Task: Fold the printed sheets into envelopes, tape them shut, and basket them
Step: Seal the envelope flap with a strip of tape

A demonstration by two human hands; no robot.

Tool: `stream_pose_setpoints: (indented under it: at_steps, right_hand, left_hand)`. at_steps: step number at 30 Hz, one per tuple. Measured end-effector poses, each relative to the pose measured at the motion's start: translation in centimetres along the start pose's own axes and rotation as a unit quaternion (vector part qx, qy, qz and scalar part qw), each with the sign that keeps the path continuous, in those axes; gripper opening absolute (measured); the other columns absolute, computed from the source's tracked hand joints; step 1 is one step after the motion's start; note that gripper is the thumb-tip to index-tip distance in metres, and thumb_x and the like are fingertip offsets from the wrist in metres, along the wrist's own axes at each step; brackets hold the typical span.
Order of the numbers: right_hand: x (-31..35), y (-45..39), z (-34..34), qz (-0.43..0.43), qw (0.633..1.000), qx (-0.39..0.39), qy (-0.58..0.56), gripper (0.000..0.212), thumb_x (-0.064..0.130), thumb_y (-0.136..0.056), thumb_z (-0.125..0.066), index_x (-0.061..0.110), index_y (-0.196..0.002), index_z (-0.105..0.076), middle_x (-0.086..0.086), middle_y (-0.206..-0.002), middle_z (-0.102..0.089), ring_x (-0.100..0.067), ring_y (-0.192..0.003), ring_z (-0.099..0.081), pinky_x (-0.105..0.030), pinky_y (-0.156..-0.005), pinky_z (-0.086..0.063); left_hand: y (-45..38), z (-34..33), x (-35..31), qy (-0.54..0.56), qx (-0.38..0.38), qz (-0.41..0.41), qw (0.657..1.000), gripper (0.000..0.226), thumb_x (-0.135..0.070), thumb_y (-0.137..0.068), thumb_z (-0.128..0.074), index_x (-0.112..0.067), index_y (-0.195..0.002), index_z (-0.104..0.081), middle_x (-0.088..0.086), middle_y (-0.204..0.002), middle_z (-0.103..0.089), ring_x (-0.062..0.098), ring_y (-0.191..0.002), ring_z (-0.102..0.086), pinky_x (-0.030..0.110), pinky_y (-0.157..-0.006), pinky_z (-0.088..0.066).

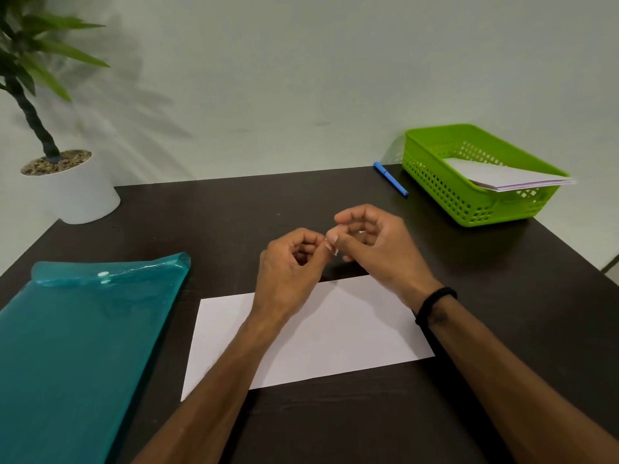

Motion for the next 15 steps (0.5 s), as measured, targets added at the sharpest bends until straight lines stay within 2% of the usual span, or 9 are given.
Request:
stream_pose_setpoints:
  at_steps: [4,8,12,15]
  right_hand:
    - [0.3,0.1,0.2,-0.030,0.999,-0.013,-0.041,0.025,0.022,-0.087,-0.084,0.014,-0.106,-0.070,-0.004,-0.086,-0.079,-0.017,-0.078,-0.076,-0.034,-0.073,-0.064]
    - [0.2,-0.1,0.6,-0.060,0.996,-0.031,-0.061,0.030,0.026,-0.081,-0.088,0.011,-0.101,-0.071,-0.007,-0.082,-0.079,-0.016,-0.070,-0.072,-0.030,-0.070,-0.062]
    - [0.1,-0.2,0.8,-0.060,0.996,-0.027,-0.057,0.020,0.023,-0.083,-0.087,0.013,-0.096,-0.077,-0.006,-0.084,-0.079,-0.013,-0.072,-0.072,-0.028,-0.069,-0.060]
    - [0.2,-0.6,1.7,-0.064,0.996,-0.044,-0.054,0.009,0.014,-0.088,-0.082,0.014,-0.095,-0.078,-0.006,-0.086,-0.079,-0.013,-0.073,-0.072,-0.028,-0.070,-0.060]
  left_hand:
    - [-0.1,0.1,0.1,0.014,-0.009,0.011,1.000,0.017,-0.037,-0.094,-0.073,-0.021,-0.097,-0.079,-0.009,-0.083,-0.076,0.012,-0.079,-0.072,0.024,-0.072,-0.060]
    - [-0.2,-0.1,0.3,-0.009,-0.002,0.001,1.000,0.014,-0.032,-0.094,-0.073,-0.022,-0.102,-0.080,-0.012,-0.084,-0.076,0.007,-0.079,-0.071,0.016,-0.069,-0.056]
    - [-0.1,-0.1,0.1,-0.022,-0.003,-0.001,1.000,0.013,-0.030,-0.095,-0.072,-0.022,-0.100,-0.080,-0.013,-0.081,-0.075,0.003,-0.077,-0.071,0.013,-0.068,-0.054]
    - [0.0,-0.1,0.1,-0.041,-0.006,-0.004,0.999,0.008,-0.029,-0.096,-0.072,-0.026,-0.097,-0.078,-0.014,-0.081,-0.075,0.001,-0.079,-0.071,0.012,-0.072,-0.055]
Point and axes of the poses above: each hand's wrist, its own y-axis away from the middle knuckle, its own z-axis out of the back of the hand, x = y × z, the point moved 1 cm from there along -y, towards the middle knuckle
